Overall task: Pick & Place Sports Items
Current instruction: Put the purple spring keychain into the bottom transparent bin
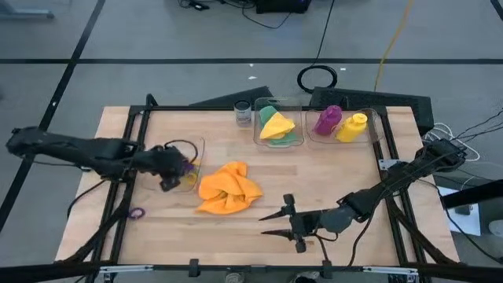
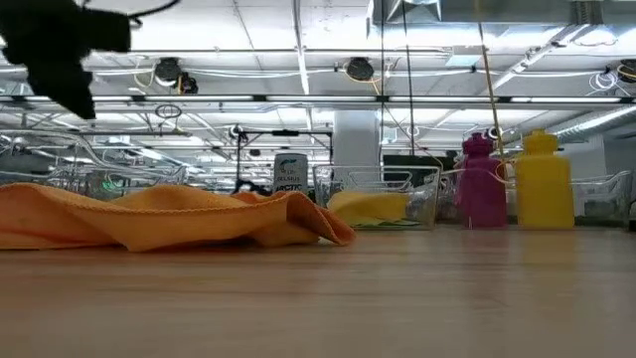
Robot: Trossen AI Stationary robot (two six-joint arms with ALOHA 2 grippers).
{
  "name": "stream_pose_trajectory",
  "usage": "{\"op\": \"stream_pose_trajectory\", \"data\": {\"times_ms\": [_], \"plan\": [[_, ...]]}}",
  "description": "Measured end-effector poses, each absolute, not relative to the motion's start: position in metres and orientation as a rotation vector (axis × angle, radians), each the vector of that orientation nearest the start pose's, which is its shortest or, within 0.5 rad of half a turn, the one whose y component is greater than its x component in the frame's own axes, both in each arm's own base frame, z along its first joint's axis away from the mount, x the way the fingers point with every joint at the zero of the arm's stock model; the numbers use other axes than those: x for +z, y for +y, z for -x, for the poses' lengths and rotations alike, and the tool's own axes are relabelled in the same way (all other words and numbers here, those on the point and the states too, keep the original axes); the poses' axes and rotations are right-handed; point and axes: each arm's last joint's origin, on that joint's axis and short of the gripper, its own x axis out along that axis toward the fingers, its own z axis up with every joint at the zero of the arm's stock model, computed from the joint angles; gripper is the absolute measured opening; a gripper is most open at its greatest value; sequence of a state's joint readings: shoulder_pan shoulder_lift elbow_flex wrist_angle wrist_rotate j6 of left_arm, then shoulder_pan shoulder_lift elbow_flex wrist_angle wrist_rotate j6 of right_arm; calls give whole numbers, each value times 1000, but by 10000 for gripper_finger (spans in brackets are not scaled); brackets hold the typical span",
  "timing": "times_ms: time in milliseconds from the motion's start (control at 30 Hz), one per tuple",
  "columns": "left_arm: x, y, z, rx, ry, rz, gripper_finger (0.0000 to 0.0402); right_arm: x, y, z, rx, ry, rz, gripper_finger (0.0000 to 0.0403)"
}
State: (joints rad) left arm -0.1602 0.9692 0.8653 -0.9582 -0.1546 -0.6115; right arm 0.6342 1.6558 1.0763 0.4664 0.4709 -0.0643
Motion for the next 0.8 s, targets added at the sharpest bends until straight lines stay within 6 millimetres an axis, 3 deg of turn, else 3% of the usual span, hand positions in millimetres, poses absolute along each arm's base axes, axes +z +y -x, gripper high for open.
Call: {"op": "stream_pose_trajectory", "data": {"times_ms": [133,267,800], "plan": [[280,-46,-162,144,1004,456,179,272,211,-308,166,91,124,169],[277,-72,-156,86,1058,505,179,272,211,-308,166,91,123,169],[248,-161,-115,172,1317,672,179,272,210,-309,165,93,97,169]]}}
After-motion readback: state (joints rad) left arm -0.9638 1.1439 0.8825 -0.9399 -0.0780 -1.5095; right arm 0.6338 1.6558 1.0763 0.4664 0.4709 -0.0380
